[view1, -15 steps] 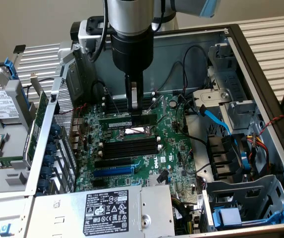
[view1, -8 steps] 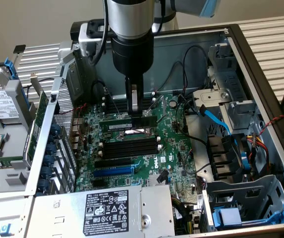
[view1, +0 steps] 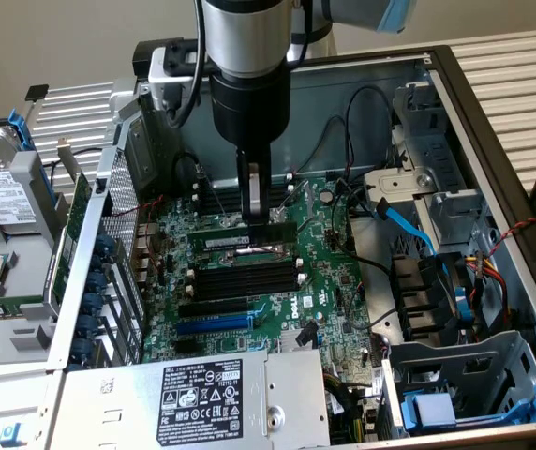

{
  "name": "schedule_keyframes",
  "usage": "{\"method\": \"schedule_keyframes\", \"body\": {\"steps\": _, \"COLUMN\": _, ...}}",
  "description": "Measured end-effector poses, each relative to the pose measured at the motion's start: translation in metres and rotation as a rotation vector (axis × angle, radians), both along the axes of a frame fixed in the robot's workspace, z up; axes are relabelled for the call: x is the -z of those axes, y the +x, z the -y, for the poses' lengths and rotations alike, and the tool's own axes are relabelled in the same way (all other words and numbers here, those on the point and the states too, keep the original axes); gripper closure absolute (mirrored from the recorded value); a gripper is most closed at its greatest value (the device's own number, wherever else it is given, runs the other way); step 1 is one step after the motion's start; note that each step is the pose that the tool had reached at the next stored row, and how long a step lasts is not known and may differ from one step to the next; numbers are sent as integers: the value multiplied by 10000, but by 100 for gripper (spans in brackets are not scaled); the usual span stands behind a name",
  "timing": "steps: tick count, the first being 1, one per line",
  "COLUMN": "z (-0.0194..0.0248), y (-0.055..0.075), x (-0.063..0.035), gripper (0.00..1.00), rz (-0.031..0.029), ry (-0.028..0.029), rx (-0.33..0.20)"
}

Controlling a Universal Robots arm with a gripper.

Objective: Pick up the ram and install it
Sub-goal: 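Insert the ram into the slot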

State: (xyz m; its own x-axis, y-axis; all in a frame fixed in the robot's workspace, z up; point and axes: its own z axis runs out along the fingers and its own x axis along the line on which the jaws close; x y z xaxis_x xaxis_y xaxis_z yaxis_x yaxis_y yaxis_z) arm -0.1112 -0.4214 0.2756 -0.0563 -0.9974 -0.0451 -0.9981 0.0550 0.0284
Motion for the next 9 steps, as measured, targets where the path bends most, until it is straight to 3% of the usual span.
{"method": "schedule_keyframes", "body": {"steps": 9, "z": 3, "y": 0, "x": 125, "gripper": 88, "rz": 1, "ry": 1, "rx": 1}}
